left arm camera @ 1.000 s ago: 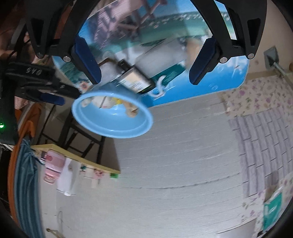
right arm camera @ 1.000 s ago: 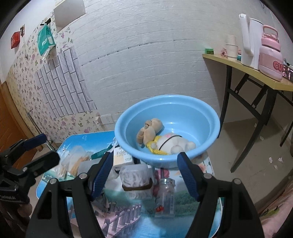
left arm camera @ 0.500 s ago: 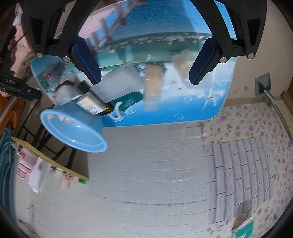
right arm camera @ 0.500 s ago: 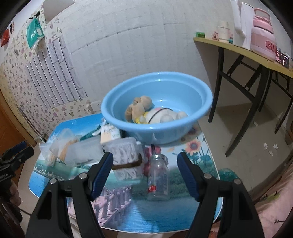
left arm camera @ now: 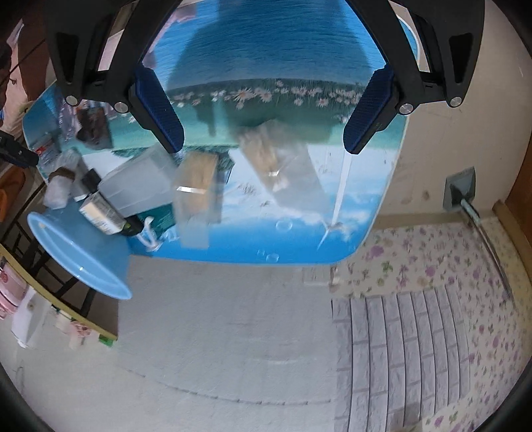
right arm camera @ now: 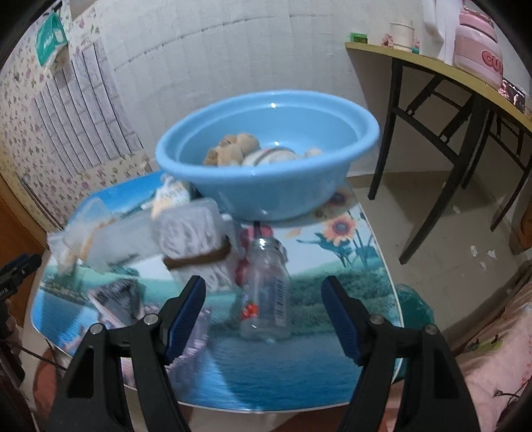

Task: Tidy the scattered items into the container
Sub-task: 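Grasp the clear cotton-swab bag with the left tool while the right tool grasps the clear bottle, then carry the bag and bottle over the blue basin and release both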

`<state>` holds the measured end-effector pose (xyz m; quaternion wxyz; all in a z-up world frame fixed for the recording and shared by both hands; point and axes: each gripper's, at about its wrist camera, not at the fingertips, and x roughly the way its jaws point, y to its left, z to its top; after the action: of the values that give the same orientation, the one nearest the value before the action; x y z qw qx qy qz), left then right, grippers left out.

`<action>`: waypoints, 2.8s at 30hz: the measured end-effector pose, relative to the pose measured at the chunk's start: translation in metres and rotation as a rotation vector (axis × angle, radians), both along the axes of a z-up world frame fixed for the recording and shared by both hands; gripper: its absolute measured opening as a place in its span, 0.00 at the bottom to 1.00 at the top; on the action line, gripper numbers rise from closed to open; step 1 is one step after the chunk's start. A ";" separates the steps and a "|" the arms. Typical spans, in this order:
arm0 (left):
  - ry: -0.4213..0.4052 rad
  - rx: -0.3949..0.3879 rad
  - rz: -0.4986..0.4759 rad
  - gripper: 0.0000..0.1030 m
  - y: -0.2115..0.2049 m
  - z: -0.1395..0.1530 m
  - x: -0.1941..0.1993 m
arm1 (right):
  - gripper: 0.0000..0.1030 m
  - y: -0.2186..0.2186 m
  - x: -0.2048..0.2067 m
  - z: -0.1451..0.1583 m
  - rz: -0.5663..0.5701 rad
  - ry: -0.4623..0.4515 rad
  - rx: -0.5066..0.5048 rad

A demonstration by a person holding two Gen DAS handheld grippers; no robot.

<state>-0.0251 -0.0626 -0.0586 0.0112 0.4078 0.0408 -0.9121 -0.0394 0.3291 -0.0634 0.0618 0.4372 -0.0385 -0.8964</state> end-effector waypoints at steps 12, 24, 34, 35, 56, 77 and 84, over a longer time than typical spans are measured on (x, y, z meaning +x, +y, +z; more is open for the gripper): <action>-0.051 -0.045 0.020 0.94 -0.001 -0.028 -0.028 | 0.70 0.003 -0.006 -0.021 -0.004 -0.053 0.030; -0.080 -0.103 -0.005 0.55 0.006 -0.046 -0.038 | 0.68 -0.007 -0.014 -0.032 0.031 -0.086 0.051; -0.032 -0.055 0.004 0.43 -0.001 -0.028 -0.018 | 0.38 -0.009 -0.010 -0.033 0.067 -0.091 0.050; -0.031 -0.053 0.002 0.43 -0.001 -0.026 -0.016 | 0.38 -0.009 -0.008 -0.032 0.079 -0.089 0.035; 0.157 -0.059 -0.135 0.42 0.050 0.059 0.029 | 0.38 -0.005 0.017 0.027 0.098 0.088 -0.056; 0.170 -0.031 -0.371 0.42 0.157 0.090 -0.026 | 0.38 0.012 -0.008 0.056 0.097 0.180 -0.126; 0.162 -0.048 -0.430 0.42 0.195 0.091 -0.050 | 0.38 0.015 -0.028 0.055 0.110 0.209 -0.150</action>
<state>-0.0754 0.1327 0.0323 -0.1772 0.3321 -0.0678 -0.9240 -0.0673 0.3445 -0.0086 0.1471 0.3371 -0.0746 -0.9269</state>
